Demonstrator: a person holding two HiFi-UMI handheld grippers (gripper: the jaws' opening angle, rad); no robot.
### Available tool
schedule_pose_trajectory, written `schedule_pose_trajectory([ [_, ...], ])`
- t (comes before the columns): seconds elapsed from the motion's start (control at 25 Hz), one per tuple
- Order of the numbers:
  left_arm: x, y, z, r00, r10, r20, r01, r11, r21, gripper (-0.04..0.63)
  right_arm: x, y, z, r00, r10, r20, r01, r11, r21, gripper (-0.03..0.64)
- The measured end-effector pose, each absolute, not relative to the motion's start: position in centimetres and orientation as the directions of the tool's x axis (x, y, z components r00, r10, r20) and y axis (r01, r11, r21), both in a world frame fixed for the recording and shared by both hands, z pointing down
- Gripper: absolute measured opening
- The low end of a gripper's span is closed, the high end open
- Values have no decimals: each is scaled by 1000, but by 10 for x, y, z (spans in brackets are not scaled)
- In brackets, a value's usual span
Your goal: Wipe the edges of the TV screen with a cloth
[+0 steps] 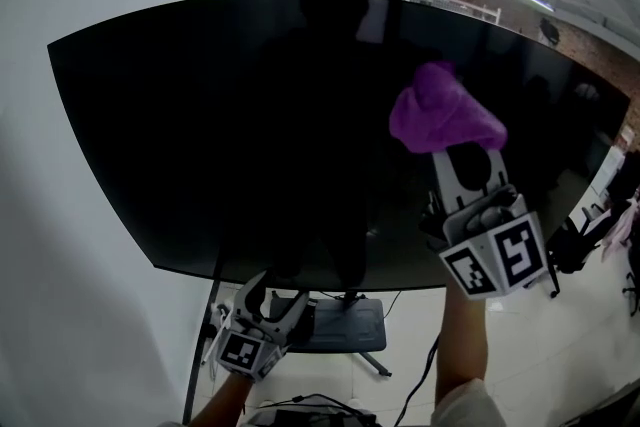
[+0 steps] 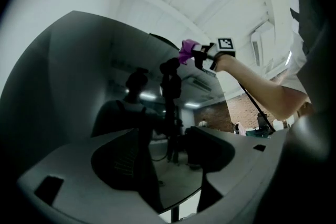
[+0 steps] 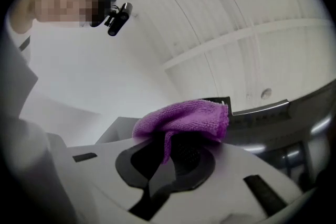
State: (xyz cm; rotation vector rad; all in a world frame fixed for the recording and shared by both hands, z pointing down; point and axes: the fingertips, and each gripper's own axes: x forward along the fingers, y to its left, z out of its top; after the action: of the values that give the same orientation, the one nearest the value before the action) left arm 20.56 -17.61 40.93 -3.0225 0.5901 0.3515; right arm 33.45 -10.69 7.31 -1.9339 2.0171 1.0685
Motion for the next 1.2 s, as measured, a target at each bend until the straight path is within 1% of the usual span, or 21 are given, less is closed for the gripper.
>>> schedule_pose_trajectory([
  [0.08,209,-172,412,911,-343,-227,-348,-937,20,288,322,-114,29,-207,-807,-554,-894,-75,442,41],
  [0.16,211,-169,413,917,-332,-223,-334,-942,29,288,314,-129,-6,-229,-819,-527,-852,-93,515,41],
  [0.32,208,-169,409,907,-349,-235,-348,-936,43,288,312,-168,-42,-200,-882,-426,-737,-151,659,43],
  [0.4,205,-170,410,903,-358,-236,-355,-933,57,288,314,-181,-45,-170,-911,-376,-686,-164,708,43],
  [0.48,202,-171,414,904,-361,-229,-355,-932,69,288,319,-187,-43,-113,-935,-335,-647,-187,739,43],
  [0.64,208,-174,437,905,-358,-230,-353,-933,62,288,335,-179,-42,-3,-951,-310,-593,-248,766,46],
  [0.76,228,-157,420,924,-308,-228,-297,-951,84,287,365,-164,-41,66,-946,-317,-575,-295,763,48],
  [0.88,247,-148,424,938,-267,-222,-260,-964,59,287,405,-143,-38,133,-935,-330,-571,-344,745,48],
  [0.96,273,-136,426,951,-228,-209,-223,-974,49,287,439,-122,-33,187,-924,-334,-567,-379,732,49],
  [1.08,329,-101,412,975,-119,-188,-110,-992,56,287,501,-80,-31,304,-893,-333,-542,-449,710,49],
  [1.2,363,-64,401,983,7,-185,14,-999,33,287,537,-43,-33,393,-860,-326,-536,-502,679,49],
])
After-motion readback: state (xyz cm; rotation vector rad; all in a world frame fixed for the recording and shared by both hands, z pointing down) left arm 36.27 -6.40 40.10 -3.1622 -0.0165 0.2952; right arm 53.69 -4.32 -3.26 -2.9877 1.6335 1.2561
